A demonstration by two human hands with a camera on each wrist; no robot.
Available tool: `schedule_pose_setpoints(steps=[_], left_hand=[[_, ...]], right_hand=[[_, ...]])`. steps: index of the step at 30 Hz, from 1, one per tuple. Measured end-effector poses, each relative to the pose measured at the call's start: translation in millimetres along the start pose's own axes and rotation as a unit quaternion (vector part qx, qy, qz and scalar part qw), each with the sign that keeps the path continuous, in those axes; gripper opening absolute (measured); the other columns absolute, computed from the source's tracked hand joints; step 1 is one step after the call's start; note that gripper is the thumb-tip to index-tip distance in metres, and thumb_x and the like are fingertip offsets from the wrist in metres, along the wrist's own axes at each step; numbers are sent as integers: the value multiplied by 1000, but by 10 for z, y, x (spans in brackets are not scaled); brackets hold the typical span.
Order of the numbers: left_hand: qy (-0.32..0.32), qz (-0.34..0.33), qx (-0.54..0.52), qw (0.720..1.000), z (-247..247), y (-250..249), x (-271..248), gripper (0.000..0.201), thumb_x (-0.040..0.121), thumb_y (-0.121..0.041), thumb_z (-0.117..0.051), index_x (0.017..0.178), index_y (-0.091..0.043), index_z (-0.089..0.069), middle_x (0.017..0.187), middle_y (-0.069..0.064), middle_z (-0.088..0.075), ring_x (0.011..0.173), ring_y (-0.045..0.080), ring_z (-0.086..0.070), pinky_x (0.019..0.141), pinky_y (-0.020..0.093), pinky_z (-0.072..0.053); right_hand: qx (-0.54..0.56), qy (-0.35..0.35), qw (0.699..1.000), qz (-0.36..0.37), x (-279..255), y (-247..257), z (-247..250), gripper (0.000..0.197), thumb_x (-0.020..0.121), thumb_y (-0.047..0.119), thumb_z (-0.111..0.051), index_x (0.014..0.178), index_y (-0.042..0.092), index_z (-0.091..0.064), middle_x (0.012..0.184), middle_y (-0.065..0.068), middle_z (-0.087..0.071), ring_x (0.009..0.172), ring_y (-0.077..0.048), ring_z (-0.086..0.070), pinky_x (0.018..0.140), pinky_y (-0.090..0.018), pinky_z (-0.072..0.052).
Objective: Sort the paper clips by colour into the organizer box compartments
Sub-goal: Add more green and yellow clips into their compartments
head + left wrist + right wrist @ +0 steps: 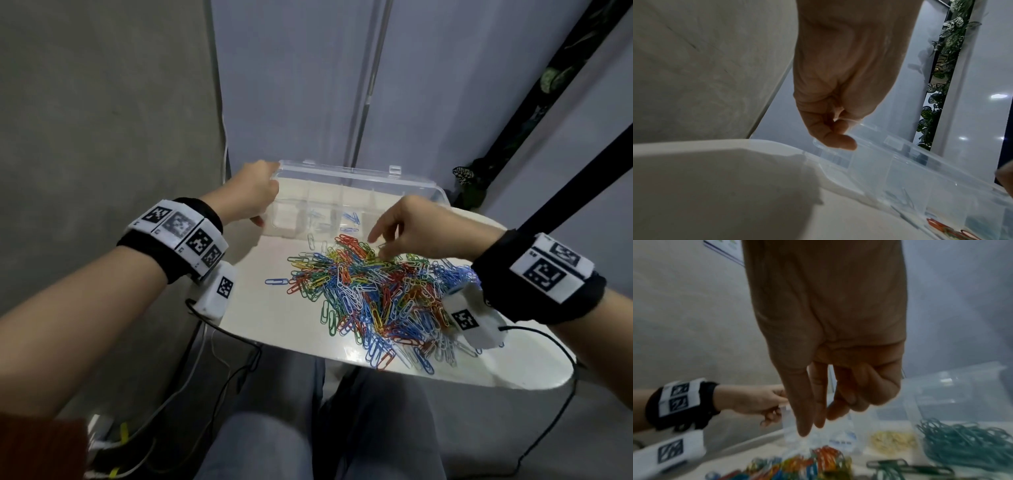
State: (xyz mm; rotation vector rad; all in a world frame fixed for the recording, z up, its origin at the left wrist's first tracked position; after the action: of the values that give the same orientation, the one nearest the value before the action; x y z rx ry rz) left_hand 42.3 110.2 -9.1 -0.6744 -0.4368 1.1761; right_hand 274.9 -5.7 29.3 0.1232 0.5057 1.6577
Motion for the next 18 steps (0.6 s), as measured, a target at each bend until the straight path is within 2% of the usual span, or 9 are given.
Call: schedule_pose_setpoints(steps=[2,5,9,10,12,13,14,16,18], left_hand=[[0,1,-2,1000,3,-2,-6,50,99,-5,-29,149,-9,-32,75,6,-49,51,23,-57,44,29,-56],[0,5,-7,1000,1,-5,-6,51,99,-5,-29,150,-9,-31,76,4,-48,52,22,-57,43,28,-55],[1,5,-12,1000,-3,-11,-11,50,98,-4,-30,149,-9,-33,75,6,-48,53,21,-53,41,27,-54],[1,5,-12,1000,-5,-10,-8,50,98,-4,-30,148,-8,-35,74,7,-48,52,22,-53,41,29,-54],[1,9,-11,1000,-5,-7,-8,50,98,-5,-29,148,-9,-35,74,7,-48,51,23,-54,43,31,-56],[0,11,-11,1000,-6,-8,-10,50,98,-5,-29,148,-10,-35,74,7,-48,51,23,-54,43,30,-55],[-2,12,-9,1000,-7,-9,-10,50,99,-5,-29,149,-10,-34,75,6,-48,52,23,-55,42,29,-54],[-5,12,-2,1000,-7,-18,-19,50,99,-5,-29,148,-11,-34,76,6,-49,53,23,-55,41,27,-53],[-4,11,3,1000,2,-26,-24,50,98,-4,-29,147,-10,-36,77,8,-49,55,26,-56,45,32,-56]], right_hand=[[-50,12,999,-1,-10,-43,-102,23,76,14,-80,98,18,-75,79,2,-68,62,-5,-55,51,-13,-36],[-79,-11,997,-7,-3,-47,-159,18,78,15,-79,96,15,-76,76,7,-60,64,-3,-52,53,-15,-34],[0,-93,996,-10,132,96,54,7,80,13,-77,87,13,-74,69,8,-61,59,-2,-53,50,-7,-37],[26,-121,992,-12,200,126,125,6,80,12,-76,86,12,-75,71,5,-64,61,-5,-56,54,-8,-43],[58,-165,985,-15,352,179,220,6,80,5,-74,84,9,-76,78,-3,-71,69,-11,-63,68,-22,-53],[56,-168,984,-19,431,198,237,9,79,2,-73,85,7,-76,80,-6,-72,73,-14,-65,71,-27,-54],[46,-156,986,-27,507,209,233,11,78,-1,-72,85,6,-77,83,-8,-73,74,-15,-65,70,-27,-52],[17,-107,993,-48,641,226,182,13,77,0,-74,88,7,-77,86,-8,-73,70,-13,-62,64,-22,-46],[-15,-66,996,-64,744,245,123,15,77,2,-74,91,7,-77,89,-8,-74,63,-9,-57,59,-20,-45]])
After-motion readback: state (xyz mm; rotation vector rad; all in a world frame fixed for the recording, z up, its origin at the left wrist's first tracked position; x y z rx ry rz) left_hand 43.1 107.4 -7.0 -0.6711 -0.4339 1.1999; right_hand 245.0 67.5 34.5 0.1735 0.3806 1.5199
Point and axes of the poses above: each hand's wrist, its own x-axis towards the middle knuckle, its own z-axis out of the back of the hand, y = z × x, the point moved 1 cm from there along x, towards the middle knuckle
